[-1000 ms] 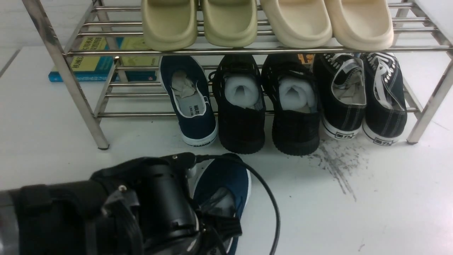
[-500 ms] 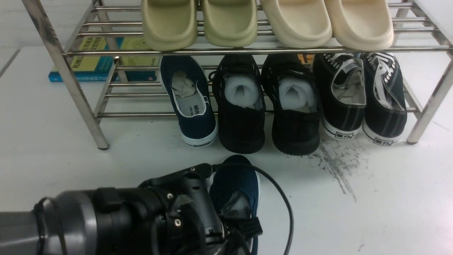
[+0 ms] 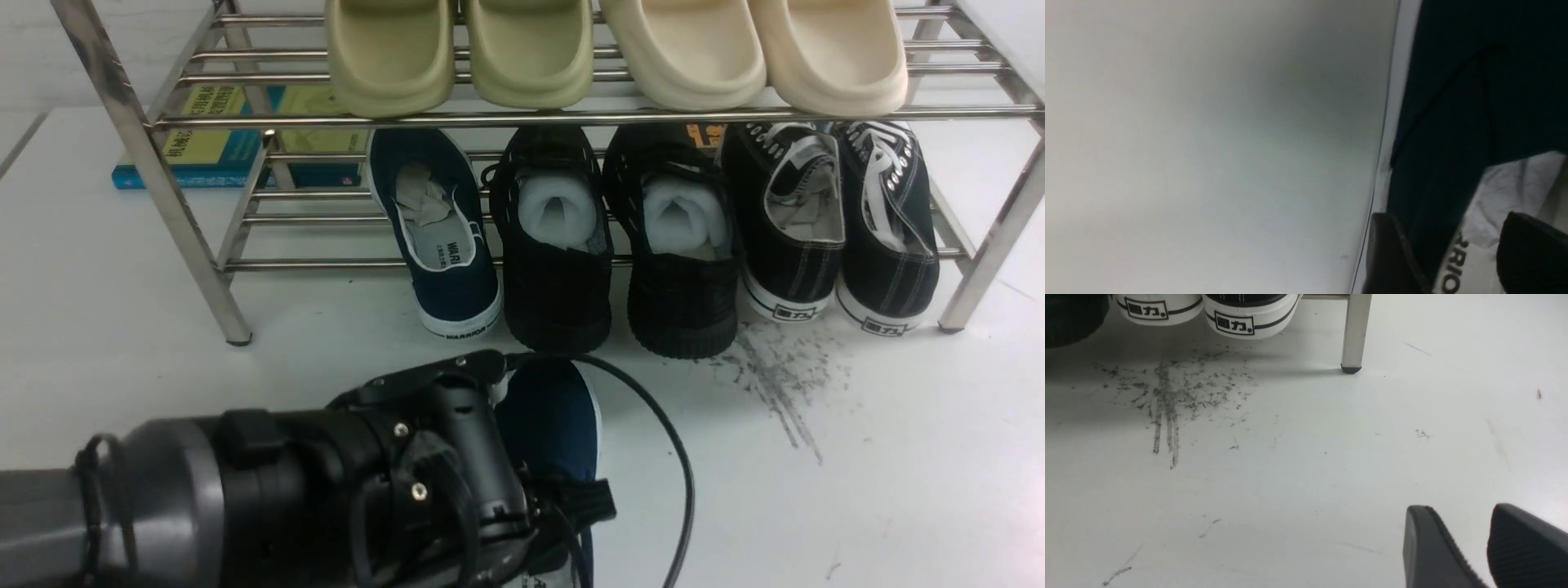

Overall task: Take the shoes off the shelf with your hand on the white table.
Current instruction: 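Set the held shoe down on the floor in front of the rack with the left gripper, then grasp the leftmost shoe on the bottom shelf of the shoe rack with the left gripper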

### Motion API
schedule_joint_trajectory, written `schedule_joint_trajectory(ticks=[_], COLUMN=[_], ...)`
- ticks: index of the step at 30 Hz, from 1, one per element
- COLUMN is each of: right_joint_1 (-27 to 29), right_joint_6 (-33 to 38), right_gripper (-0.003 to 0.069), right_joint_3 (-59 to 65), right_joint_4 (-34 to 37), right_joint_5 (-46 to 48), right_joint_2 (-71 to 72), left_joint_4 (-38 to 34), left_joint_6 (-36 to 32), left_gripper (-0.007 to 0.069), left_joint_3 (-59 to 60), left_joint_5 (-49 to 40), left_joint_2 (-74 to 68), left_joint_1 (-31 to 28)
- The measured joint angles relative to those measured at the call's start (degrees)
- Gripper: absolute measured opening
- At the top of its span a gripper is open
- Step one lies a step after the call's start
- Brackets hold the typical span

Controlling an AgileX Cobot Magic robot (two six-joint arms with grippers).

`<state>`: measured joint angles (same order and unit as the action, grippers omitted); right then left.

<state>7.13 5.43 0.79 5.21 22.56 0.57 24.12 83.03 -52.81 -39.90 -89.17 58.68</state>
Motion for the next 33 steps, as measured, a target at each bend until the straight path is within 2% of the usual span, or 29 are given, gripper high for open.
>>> schedule_joint_trajectory(ticks=[7,10,13,16,19,24,27,30,33], right_joint_1=[0.0,0.0,0.0,0.0,0.0,0.0,0.0,0.0,0.0], right_joint_6=[0.0,0.0,0.0,0.0,0.0,0.0,0.0,0.0,0.0], right_gripper=[0.0240,0.0240,0.0240,0.0240,0.0240,0.0240,0.0240,0.0240,0.0240], right_joint_3=[0.0,0.0,0.0,0.0,0.0,0.0,0.0,0.0,0.0], right_joint_4=[0.0,0.0,0.0,0.0,0.0,0.0,0.0,0.0,0.0], right_joint_5=[0.0,0.0,0.0,0.0,0.0,0.0,0.0,0.0,0.0], right_joint_2=[0.0,0.0,0.0,0.0,0.0,0.0,0.0,0.0,0.0], left_joint_4=[4.2,10.3,18.1,22.7,21.8,10.6,6.6,5.8,5.0], left_joint_6=[-6.7,-7.1,-7.1,-7.0,-7.0,-11.3,-14.1,-14.9,-15.2], left_gripper=[0.0400,0.0395,0.0382,0.0375,0.0375,0.0375,0.0384,0.0410,0.0469], left_joint_3=[-10.7,-14.9,-17.9,-19.2,-19.3,-19.3,-19.3,-19.3,-19.3], left_joint_5=[-18.7,-26.4,-29.1,-26.5,-22.6,-12.2,-8.1,-6.2,-5.0], left_joint_2=[4.5,6.7,7.5,7.5,7.3,7.3,7.2,6.6,4.1], left_joint_1=[0.0,-0.1,-1.9,-6.6,-11.4,-22.6,-25.2,-25.8,-25.8])
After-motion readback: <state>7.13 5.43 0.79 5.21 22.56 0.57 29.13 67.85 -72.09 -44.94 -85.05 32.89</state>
